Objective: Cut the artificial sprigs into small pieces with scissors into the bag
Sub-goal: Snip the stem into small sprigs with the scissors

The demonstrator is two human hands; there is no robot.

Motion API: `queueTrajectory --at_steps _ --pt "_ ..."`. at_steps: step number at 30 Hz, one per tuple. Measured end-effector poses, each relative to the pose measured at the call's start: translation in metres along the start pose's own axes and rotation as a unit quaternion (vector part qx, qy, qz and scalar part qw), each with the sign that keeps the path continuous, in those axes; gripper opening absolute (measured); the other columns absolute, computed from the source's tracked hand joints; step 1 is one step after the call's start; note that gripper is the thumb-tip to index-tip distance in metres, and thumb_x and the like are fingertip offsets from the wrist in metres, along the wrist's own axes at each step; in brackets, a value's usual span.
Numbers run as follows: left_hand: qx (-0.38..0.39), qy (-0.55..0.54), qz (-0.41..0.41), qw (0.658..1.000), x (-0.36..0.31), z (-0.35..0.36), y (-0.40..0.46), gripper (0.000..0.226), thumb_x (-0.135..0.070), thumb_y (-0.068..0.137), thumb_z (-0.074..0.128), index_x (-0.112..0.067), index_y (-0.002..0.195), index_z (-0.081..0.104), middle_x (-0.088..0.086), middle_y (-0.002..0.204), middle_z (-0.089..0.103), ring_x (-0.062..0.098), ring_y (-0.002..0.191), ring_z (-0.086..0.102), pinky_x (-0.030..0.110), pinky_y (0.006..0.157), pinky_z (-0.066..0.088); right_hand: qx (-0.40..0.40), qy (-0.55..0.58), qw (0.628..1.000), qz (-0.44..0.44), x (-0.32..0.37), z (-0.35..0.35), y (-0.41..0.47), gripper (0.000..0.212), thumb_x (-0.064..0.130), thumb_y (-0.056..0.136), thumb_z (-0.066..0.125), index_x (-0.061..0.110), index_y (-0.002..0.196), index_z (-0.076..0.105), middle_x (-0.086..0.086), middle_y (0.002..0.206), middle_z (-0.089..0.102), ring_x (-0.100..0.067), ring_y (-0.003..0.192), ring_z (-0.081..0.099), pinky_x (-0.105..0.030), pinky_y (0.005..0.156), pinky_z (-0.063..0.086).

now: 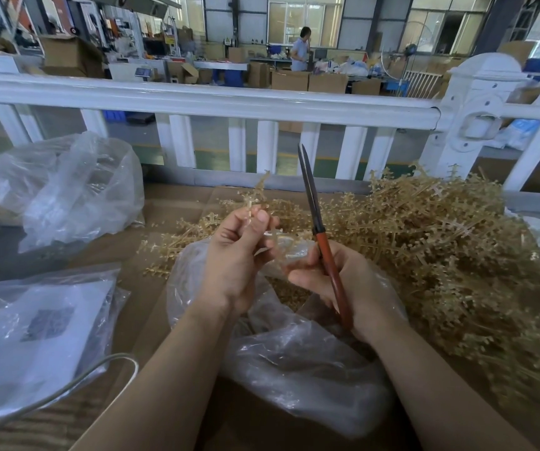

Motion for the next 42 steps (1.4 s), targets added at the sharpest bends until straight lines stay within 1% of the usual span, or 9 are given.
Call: queueTrajectory --at_steps 4,7,9,15,20,23,28,33,42 --pt "0.013 0.013 -0.038 0.999 0.003 0.001 -0.001 0.018 -0.03 0.078 0.071 -0.019 0.09 0.063 -0.002 0.083 0.071 0.007 0.06 0.056 0.02 0.054 0.049 -0.068 -0.079 0.994 -0.038 0.0 -0.005 0.0 0.027 0.007 0.077 0.085 0.013 0.08 0.059 -0.018 0.085 0.069 -0.031 0.081 0.068 -0.048 0.084 0.057" --pt "0.039 0.024 -0.089 0.995 0.006 0.001 -0.001 0.034 -0.026 0.07 0.081 -0.016 0.095 0.061 0.002 0.084 0.07 0.011 0.065 0.06 0.022 0.055 0.048 -0.098 -0.094 0.989 -0.063 0.003 -0.009 -0.001 0.026 0.012 0.08 0.084 0.02 0.079 0.06 0.01 0.073 0.067 -0.011 0.075 0.067 -0.024 0.076 0.055" --pt "0.04 0.035 -0.108 0.993 0.008 0.0 -0.001 0.039 -0.017 0.067 0.081 -0.012 0.097 0.058 0.001 0.078 0.067 0.011 0.061 0.057 0.022 0.054 0.047 -0.114 -0.096 0.985 -0.083 0.007 -0.011 -0.004 0.025 0.014 0.083 0.083 0.023 0.08 0.06 0.012 0.074 0.067 0.0 0.068 0.063 -0.009 0.066 0.047" --pt "0.088 0.104 -0.13 0.982 0.015 0.006 -0.006 0.013 -0.018 0.066 0.079 -0.01 0.074 0.071 0.006 0.073 0.064 0.01 0.06 0.054 0.018 0.052 0.043 -0.122 -0.117 0.977 -0.129 0.014 -0.009 -0.007 0.026 0.006 0.083 0.082 0.021 0.085 0.06 0.01 0.071 0.062 0.005 0.065 0.057 -0.009 0.066 0.045" --pt "0.09 0.08 -0.095 0.988 0.01 0.004 -0.005 0.004 -0.014 0.074 0.072 -0.013 0.078 0.07 0.003 0.072 0.065 0.011 0.069 0.06 0.022 0.065 0.046 -0.122 -0.121 0.976 -0.135 0.011 -0.012 -0.008 0.023 0.012 0.085 0.081 0.025 0.086 0.061 0.024 0.066 0.065 0.008 0.064 0.062 -0.006 0.06 0.045" --pt "0.104 0.06 -0.074 0.99 0.006 0.005 -0.004 0.007 -0.016 0.077 0.069 -0.019 0.073 0.073 -0.001 0.072 0.066 0.009 0.07 0.062 0.021 0.068 0.048 -0.159 -0.216 0.955 -0.128 0.007 -0.016 -0.007 0.013 0.03 0.091 0.076 0.026 0.1 0.067 0.016 0.077 0.069 0.001 0.074 0.066 -0.015 0.064 0.051" --pt "0.095 0.012 -0.067 0.993 0.003 0.003 -0.003 0.012 -0.015 0.081 0.066 -0.019 0.073 0.075 0.0 0.071 0.066 0.01 0.072 0.063 0.021 0.067 0.05 -0.194 -0.329 0.916 -0.125 0.007 -0.016 -0.009 0.03 0.05 0.092 0.062 0.025 0.107 0.068 0.011 0.081 0.071 -0.011 0.077 0.069 -0.036 0.068 0.057" --pt "0.103 -0.008 -0.05 0.993 0.001 0.001 0.0 0.017 -0.012 0.084 0.069 -0.021 0.072 0.074 -0.003 0.073 0.068 0.008 0.073 0.063 0.023 0.071 0.05 -0.152 -0.389 0.9 -0.123 0.008 -0.014 -0.011 0.037 0.062 0.084 0.068 0.028 0.098 0.06 0.015 0.084 0.067 -0.003 0.078 0.064 -0.014 0.062 0.048" --pt "0.107 -0.035 -0.055 0.992 0.001 -0.002 0.002 0.009 -0.013 0.076 0.07 -0.021 0.075 0.075 -0.002 0.084 0.072 0.01 0.08 0.067 0.023 0.072 0.052 -0.125 -0.431 0.886 -0.118 0.006 -0.011 -0.006 0.047 0.068 0.081 0.067 0.026 0.095 0.053 0.015 0.085 0.06 0.001 0.076 0.057 -0.01 0.055 0.037"
Point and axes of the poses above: each hand's wrist, its own y-axis towards the middle knuckle, its own z-axis out of the palm, x = y × z, the point moved 5 cm from there along y, towards the middle knuckle
